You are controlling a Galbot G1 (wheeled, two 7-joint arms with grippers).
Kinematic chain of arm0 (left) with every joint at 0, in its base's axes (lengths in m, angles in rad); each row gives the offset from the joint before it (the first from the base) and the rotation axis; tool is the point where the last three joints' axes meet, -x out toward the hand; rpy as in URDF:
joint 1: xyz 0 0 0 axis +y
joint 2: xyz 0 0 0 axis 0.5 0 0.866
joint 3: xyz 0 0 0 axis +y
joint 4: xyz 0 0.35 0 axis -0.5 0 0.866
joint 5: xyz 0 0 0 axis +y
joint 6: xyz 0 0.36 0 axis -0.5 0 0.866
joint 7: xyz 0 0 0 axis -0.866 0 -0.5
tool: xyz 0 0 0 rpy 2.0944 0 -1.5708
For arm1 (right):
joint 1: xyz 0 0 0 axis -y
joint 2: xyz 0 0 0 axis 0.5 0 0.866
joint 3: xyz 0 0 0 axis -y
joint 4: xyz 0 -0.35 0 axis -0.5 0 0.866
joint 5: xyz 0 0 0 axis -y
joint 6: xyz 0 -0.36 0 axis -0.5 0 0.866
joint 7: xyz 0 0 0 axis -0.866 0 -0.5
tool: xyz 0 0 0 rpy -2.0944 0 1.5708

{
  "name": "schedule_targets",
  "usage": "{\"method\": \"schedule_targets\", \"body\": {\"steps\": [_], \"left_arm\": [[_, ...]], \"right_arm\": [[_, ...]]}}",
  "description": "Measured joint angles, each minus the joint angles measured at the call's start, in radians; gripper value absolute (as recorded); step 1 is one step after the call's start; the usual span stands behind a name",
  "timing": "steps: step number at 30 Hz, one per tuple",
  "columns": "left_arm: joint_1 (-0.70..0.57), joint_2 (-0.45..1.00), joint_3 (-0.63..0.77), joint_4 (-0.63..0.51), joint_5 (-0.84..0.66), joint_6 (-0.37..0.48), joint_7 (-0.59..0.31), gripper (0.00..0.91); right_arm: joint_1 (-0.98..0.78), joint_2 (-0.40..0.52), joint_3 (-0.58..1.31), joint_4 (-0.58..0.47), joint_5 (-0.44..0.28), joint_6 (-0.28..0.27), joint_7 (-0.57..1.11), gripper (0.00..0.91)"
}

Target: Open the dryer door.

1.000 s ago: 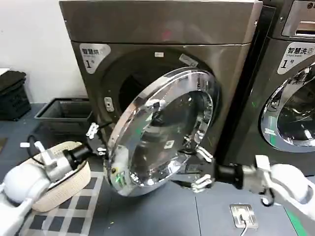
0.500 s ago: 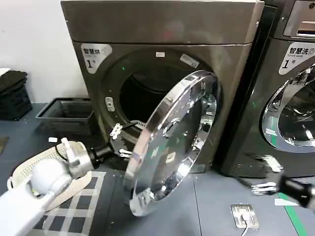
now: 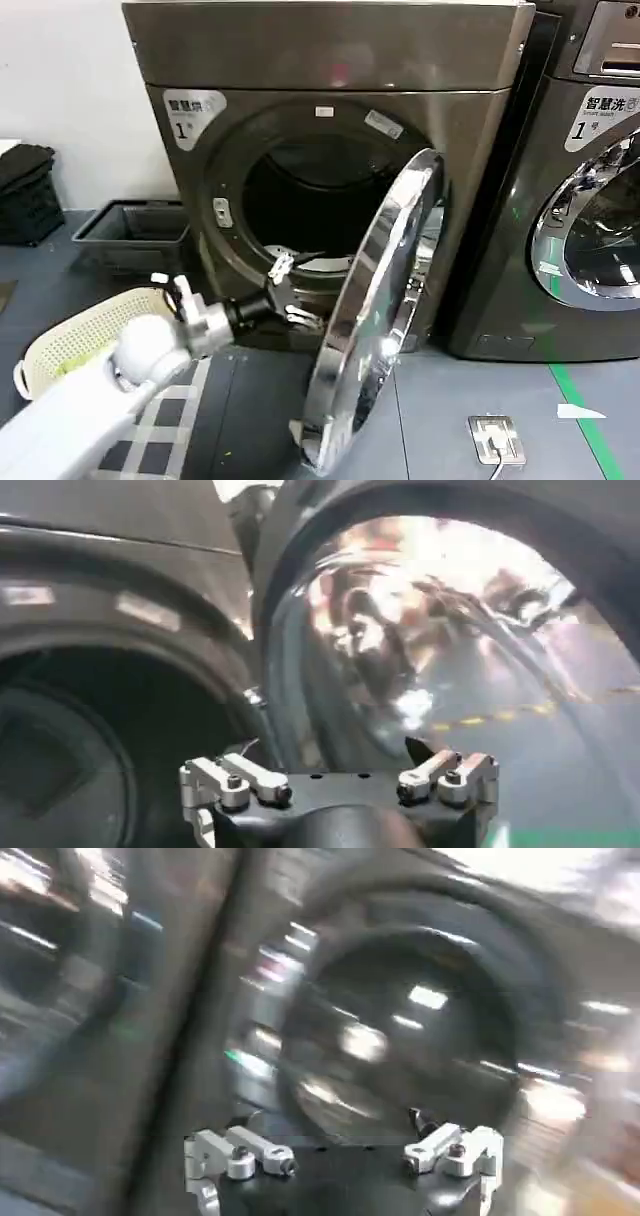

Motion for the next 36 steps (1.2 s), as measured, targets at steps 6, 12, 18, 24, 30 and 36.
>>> {"method": "schedule_targets", "body": {"steps": [6,12,18,24,30,36], "left_arm": [[-0.051,-0.038,0.066,0.026,0.019,-0.013,-0.009,0.907],[-0.104,-0.082,0.131,0.058,0.024,-0.022,-0.020,0.907],[-0.150,-0.130,0.190,0.070,0.031,-0.027,-0.024,0.907],[-0.187,-0.185,0.250,0.093,0.066,-0.025,-0.038,0.907],[-0.217,-0.254,0.305,0.120,0.107,-0.029,-0.045,0.907],[-0.252,-0.322,0.355,0.168,0.191,-0.047,-0.078,0.907]], "right_arm": [[-0.014,0.078,0.078,-0.088,-0.134,-0.133,0.231,0.907],[-0.016,0.137,0.124,-0.161,-0.158,-0.229,0.360,0.907],[-0.015,0.175,0.154,-0.215,-0.162,-0.314,0.451,0.907],[-0.015,0.208,0.183,-0.255,-0.215,-0.401,0.509,0.907],[-0.010,0.246,0.202,-0.257,-0.259,-0.424,0.507,0.907],[-0.010,0.280,0.209,-0.239,-0.254,-0.417,0.497,0.907]]}}
